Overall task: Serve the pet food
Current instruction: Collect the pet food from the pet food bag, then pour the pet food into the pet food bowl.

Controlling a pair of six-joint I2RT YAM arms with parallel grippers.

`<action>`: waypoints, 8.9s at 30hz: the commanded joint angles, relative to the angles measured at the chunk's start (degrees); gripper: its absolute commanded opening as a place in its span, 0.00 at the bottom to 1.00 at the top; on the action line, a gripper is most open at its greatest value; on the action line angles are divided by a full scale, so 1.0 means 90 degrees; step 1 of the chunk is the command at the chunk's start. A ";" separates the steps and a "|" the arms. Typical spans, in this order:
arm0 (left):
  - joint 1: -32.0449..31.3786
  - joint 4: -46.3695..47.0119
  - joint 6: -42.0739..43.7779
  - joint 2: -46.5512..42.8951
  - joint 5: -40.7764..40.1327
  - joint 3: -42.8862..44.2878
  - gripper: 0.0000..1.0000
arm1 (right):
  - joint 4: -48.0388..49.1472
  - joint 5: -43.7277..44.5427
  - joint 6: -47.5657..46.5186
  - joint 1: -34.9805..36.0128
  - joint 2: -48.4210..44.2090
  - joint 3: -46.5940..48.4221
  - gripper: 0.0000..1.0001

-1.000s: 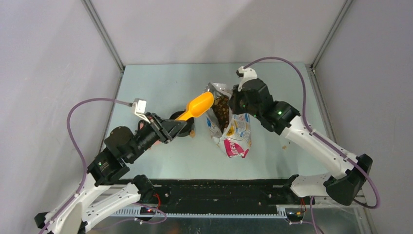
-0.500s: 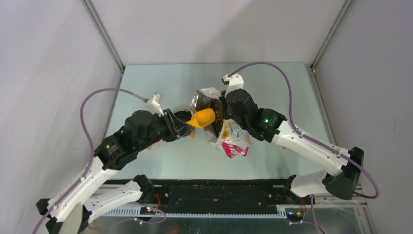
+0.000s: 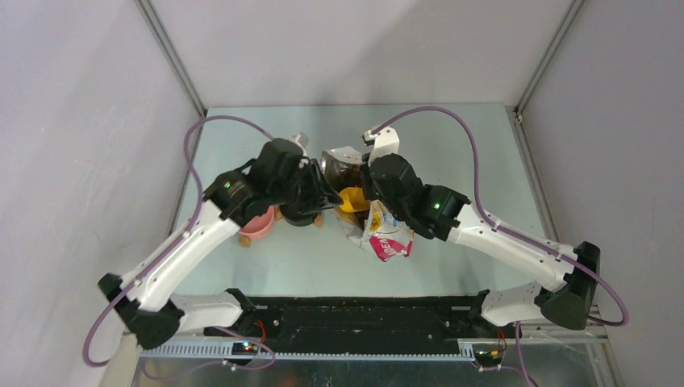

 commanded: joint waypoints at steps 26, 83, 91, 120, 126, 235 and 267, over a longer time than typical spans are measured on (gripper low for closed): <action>0.0088 -0.2085 0.0698 0.2614 0.0203 0.1652 0.00 | 0.0764 0.1052 -0.0211 0.0161 -0.0360 -0.0211 0.00; 0.0718 0.5108 -0.0433 -0.0993 0.1631 -0.3274 0.00 | 0.0816 0.1434 0.0455 -0.0678 -0.2060 -0.1519 0.00; 0.0712 0.3135 0.0750 -0.0788 0.1294 -0.2173 0.00 | 0.0768 0.1335 0.0428 -0.0664 -0.2122 -0.1518 0.00; 0.1285 0.9176 -0.2469 -0.0861 0.2772 -0.4837 0.00 | 0.0538 0.1196 0.0506 -0.0397 -0.2430 -0.1530 0.00; 0.1370 1.0060 -0.3294 -0.0959 0.2704 -0.5227 0.00 | 0.0533 0.1192 0.0545 -0.0373 -0.2522 -0.1523 0.00; 0.4588 0.2929 -0.1958 -0.6298 0.0786 -0.6668 0.00 | 0.1005 0.1903 0.0236 -0.0351 -0.2847 -0.1942 0.00; 0.4586 0.1497 0.0718 -0.3079 0.1153 -0.4192 0.00 | 0.1041 0.1720 0.0305 -0.0538 -0.2854 -0.2127 0.00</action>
